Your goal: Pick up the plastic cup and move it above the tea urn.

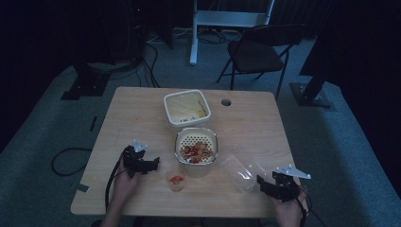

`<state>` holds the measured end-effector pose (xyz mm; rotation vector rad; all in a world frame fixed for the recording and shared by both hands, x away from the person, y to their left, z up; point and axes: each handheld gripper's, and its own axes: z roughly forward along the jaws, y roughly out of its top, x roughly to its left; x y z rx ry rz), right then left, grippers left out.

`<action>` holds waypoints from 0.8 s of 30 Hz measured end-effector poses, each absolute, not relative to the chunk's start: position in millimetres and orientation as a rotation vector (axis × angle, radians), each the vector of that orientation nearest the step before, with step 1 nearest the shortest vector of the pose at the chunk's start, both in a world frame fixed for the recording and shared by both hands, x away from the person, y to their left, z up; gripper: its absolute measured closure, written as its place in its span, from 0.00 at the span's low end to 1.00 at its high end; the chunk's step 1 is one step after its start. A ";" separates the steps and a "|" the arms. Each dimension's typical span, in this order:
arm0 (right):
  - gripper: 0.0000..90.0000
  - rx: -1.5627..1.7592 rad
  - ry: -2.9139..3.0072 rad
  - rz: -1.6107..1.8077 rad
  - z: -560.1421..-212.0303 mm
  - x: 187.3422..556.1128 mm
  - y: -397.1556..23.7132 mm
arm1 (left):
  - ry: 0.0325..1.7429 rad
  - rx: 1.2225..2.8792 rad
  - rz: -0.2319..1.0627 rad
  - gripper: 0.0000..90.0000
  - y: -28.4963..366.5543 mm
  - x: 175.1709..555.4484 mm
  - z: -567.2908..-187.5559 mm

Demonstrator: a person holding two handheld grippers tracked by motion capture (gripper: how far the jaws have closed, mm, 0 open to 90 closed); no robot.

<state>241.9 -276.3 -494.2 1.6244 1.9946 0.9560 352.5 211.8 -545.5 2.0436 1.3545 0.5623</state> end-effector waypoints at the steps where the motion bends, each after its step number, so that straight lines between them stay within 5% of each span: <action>1: 0.45 1.628 1.996 0.944 -497.0 242.1 -275.0 | 1.354 2.043 0.561 0.09 211.8 352.6 -545.5; 4: 0.64 1.656 1.984 0.908 -500.6 251.3 -279.7 | 1.352 2.047 0.560 0.09 211.8 352.9 -545.4; 8: 0.77 1.651 1.954 0.870 -497.9 270.5 -288.6 | 1.352 2.046 0.559 0.09 211.7 353.1 -545.4; 10: 0.75 1.652 1.955 0.870 -497.0 282.0 -293.8 | 1.352 2.045 0.559 0.09 211.6 353.1 -545.4; 13: 0.53 1.710 1.948 0.873 -492.0 291.2 -298.3 | 1.352 2.045 0.559 0.09 211.6 353.1 -545.4; 18: 0.48 1.716 1.965 0.822 -482.7 269.9 -287.2 | 1.352 2.045 0.560 0.09 211.6 353.0 -545.4; 24: 0.77 1.722 2.033 0.811 -491.7 267.9 -287.5 | 1.352 2.046 0.559 0.09 211.6 353.1 -545.4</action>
